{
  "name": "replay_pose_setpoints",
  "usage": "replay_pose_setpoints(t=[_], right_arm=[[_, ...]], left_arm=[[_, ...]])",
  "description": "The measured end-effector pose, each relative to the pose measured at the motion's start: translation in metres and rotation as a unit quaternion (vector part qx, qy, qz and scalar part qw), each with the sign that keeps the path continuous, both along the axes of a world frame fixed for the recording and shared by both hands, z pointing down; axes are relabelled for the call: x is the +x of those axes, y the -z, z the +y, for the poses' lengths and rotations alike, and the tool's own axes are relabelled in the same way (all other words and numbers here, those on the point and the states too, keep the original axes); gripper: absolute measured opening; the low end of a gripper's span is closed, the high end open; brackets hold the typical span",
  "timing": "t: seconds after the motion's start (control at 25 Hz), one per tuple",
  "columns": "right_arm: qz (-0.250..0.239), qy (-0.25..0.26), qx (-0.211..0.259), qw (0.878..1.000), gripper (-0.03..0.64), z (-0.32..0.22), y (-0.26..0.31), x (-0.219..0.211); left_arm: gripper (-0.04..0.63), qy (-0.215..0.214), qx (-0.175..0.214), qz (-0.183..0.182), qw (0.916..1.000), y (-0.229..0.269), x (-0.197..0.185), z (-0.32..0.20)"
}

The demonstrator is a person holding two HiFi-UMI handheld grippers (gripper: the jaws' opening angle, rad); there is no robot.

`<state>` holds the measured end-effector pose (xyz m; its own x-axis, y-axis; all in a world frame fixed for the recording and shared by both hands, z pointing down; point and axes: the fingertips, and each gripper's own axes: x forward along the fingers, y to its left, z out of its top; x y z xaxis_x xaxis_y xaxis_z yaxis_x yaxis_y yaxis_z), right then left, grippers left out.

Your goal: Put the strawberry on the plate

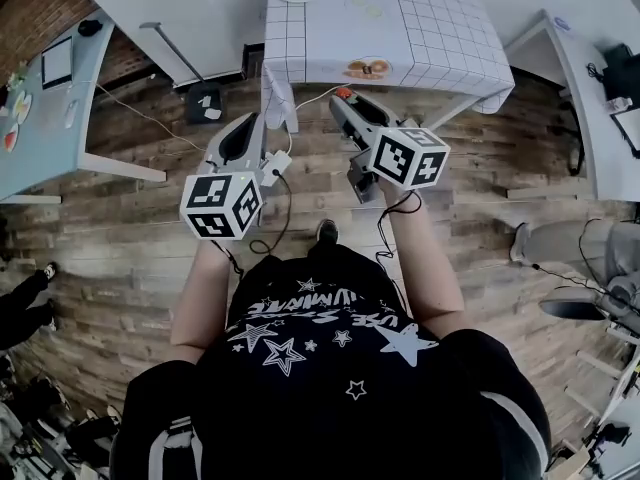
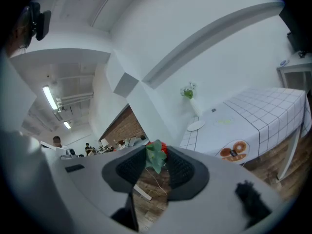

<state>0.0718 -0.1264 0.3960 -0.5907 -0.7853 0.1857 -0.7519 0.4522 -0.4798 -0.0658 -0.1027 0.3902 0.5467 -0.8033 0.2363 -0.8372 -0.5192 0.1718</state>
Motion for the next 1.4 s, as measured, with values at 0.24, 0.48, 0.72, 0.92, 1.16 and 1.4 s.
replay_pose_setpoints(t=[0.24, 0.48, 0.72, 0.92, 1.16, 1.4], right_arm=[[-0.009, 0.027, 0.001, 1.000, 0.140, -0.026, -0.004, 0.018], [-0.003, 0.040, -0.006, 0.999, 0.140, -0.033, -0.012, 0.022], [-0.002, 0.049, -0.008, 0.999, 0.140, -0.042, -0.013, 0.019], [0.004, 0.040, -0.003, 0.999, 0.140, -0.059, -0.010, 0.030], [0.018, 0.033, -0.004, 0.999, 0.140, -0.081, -0.013, 0.040], [0.036, 0.036, -0.013, 0.999, 0.140, -0.128, -0.021, 0.042]], left_arm=[[0.009, 0.037, -0.004, -0.003, 0.9993, 0.000, 0.014, -0.020], [0.009, 0.041, 0.003, -0.012, 0.9991, 0.000, 0.025, -0.026], [0.008, 0.046, 0.007, -0.007, 0.9989, 0.005, 0.025, -0.039], [0.008, 0.042, 0.013, -0.002, 0.9990, 0.006, 0.032, -0.061], [0.009, 0.034, 0.016, 0.002, 0.9993, 0.000, 0.043, -0.091], [0.009, 0.037, 0.003, 0.008, 0.9993, -0.011, 0.044, -0.149]])
